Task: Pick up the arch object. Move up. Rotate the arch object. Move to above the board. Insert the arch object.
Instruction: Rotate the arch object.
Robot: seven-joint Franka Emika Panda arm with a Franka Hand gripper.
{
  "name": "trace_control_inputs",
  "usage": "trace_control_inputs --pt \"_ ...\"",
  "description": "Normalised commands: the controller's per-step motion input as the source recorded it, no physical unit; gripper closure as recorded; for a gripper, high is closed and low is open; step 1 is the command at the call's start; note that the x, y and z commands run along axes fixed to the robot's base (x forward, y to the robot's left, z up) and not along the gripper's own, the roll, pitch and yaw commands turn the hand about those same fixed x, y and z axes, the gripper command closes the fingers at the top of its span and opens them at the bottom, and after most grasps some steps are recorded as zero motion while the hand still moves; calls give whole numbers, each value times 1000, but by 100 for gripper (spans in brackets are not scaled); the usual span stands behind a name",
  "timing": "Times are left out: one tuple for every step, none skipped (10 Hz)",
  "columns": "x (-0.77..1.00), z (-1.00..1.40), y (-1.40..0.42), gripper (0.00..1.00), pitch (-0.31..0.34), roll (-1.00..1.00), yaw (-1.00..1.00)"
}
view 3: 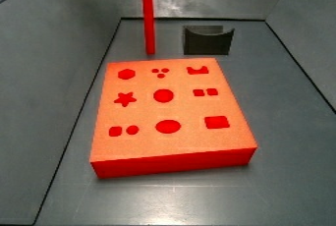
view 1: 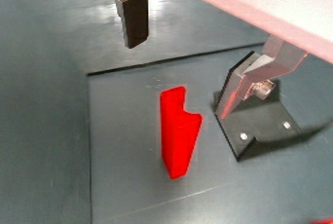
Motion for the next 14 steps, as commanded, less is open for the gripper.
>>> trace_control_inputs --pt "20 -11 23 0 33 2 -1000" --pt "20 -11 23 0 36 2 -1000" --pt "20 -11 23 0 45 3 -1000" --pt "20 -11 23 0 54 3 -1000" --pt "20 -11 23 0 63 4 -825" --pt "21 -9 23 0 62 4 -525" --pt "22 -9 23 0 62 4 -347" --pt "22 -8 23 0 62 4 -228" --pt "0 -1000 0 0 61 4 -154" --pt "18 -1000 3 0 41 8 -95" --pt "35 -1000 8 0 12 19 -67" --pt "28 -954 13 0 -14 29 -49" --pt "20 -797 16 0 -29 37 -40" --pt "12 -639 20 0 -38 45 -34"
